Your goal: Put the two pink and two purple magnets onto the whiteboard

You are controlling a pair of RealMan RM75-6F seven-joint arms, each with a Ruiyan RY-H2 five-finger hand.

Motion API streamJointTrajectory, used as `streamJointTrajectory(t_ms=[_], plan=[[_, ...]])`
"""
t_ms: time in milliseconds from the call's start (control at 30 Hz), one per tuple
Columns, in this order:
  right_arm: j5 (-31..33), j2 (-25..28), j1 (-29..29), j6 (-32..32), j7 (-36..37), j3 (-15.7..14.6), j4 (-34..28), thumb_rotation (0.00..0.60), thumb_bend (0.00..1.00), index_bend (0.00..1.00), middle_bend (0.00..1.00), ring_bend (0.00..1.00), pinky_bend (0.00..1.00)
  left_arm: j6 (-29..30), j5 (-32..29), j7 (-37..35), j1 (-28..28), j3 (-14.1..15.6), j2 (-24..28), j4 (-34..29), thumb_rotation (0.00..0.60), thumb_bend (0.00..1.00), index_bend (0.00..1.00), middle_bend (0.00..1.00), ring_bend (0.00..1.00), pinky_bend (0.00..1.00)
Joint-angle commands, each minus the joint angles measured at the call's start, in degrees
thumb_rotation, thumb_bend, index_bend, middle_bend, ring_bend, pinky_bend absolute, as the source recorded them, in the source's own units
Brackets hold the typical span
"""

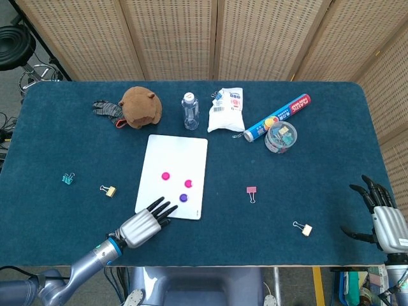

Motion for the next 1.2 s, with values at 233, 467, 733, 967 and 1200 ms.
streamJointTrajectory(t_ms=[233,467,733,967,1200], plan=[[0.0,0.1,0.0,-0.2,0.3,0.0,-0.1,0.600,0.13,0.15,0.00,0.00,0.00,0.2,0.0,-0.2,0.2,0.1,-0.2,0.3,0.600,0.33,0.73,0.00,0.00,0.00],[0.0,0.2,0.0,-0.1,0.5,0.0,-0.1,0.600,0.13,0.15,0.00,0.00,0.00,1.0,0.4,-0.3,0.5,0.2,-0.2,0.2,0.600,0.34,0.78,0.00,0.00,0.00],[-0.2,0.2,0.0,-0.1,0.5,-0.1,-0.2,0.600,0.13,0.16,0.00,0.00,0.00,2.6,2.0,-1.1,1.0,0.9,-0.7,1.5,0.600,0.34,0.81,0.00,0.00,0.00],[-0.1,0.2,0.0,-0.2,0.6,-0.1,-0.2,0.600,0.13,0.16,0.00,0.00,0.00,3.1,2.2,-1.3,1.1,0.5,-0.5,1.3,0.600,0.34,0.81,0.00,0.00,0.00],[-0.1,0.3,0.0,-0.2,0.7,0.0,-0.3,0.600,0.13,0.16,0.00,0.00,0.00,3.6,1.8,-1.2,0.9,-0.4,0.4,-0.1,0.600,0.34,0.81,0.00,0.00,0.00]])
